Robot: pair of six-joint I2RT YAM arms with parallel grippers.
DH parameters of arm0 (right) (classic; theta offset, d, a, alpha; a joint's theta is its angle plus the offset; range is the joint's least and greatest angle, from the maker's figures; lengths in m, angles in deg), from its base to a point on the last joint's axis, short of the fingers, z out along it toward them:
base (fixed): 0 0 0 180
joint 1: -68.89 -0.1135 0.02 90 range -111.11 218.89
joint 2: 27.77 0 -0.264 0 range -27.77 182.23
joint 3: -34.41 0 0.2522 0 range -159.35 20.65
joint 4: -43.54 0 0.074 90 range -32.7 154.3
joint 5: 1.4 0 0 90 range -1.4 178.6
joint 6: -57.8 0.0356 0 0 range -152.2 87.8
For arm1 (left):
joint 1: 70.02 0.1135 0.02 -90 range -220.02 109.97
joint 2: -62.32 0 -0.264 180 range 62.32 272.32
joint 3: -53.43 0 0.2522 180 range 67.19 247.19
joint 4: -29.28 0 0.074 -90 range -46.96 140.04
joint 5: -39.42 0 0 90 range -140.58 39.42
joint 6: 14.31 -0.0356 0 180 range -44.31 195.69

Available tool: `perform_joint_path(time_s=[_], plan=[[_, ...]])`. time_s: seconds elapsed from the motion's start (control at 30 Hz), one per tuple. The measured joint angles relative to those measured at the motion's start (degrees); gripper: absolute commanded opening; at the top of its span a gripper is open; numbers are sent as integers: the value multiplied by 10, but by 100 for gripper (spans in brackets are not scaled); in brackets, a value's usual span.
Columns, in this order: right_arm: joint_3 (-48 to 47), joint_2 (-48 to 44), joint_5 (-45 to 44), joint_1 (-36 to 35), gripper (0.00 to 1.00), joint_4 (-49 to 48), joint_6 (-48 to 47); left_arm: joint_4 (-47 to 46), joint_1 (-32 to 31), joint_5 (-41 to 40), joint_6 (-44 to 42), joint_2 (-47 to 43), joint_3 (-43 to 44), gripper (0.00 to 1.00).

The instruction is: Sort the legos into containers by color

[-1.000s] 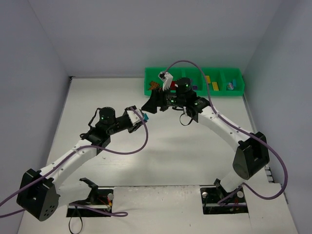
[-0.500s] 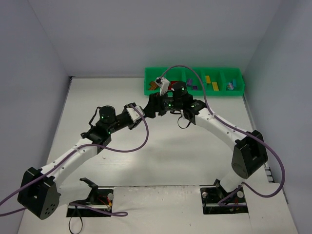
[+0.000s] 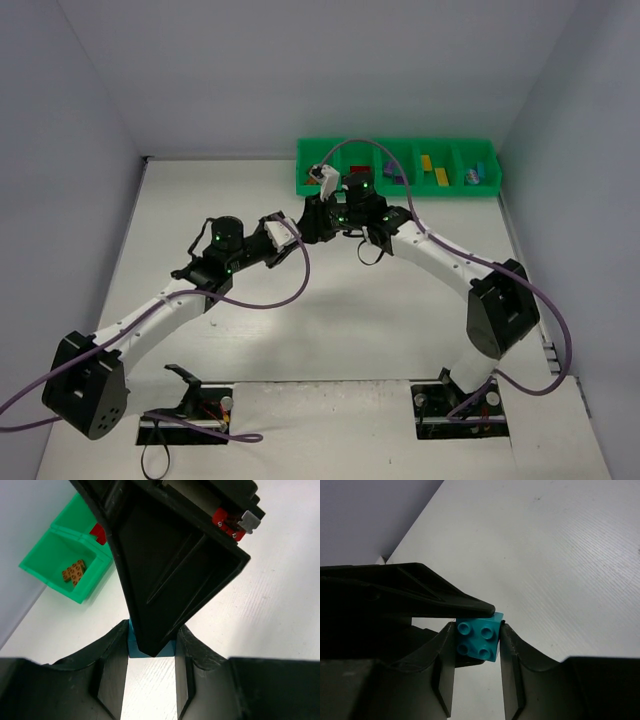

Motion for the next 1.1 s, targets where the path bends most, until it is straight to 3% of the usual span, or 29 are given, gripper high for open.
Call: perform_joint_path(time_s=[0.07,0.1,0.13,0.37,0.7,0.9,1.1], plan=[[0,1,-3,0,0,1,-8,-1,0,-1,1,5,0,30],[0,2,-5,0,0,3,-12,-2,0,-3,2,7,0,68],[0,2,-8,1,0,5,-15,-4,0,-5,3,8,0,89],[0,2,-87,51,0,26,-54,-25,-3,-70,74,8,0,92],[-8,80,-355,299,0,-10,-52,46,-3,-227,240,-80,-6,93],[-126,191,-424,396,0,-15,-91,145,-3,-328,351,-143,-25,92],[-292,295,-437,444,3,-33,-137,228,-3,-394,444,-149,-42,92]])
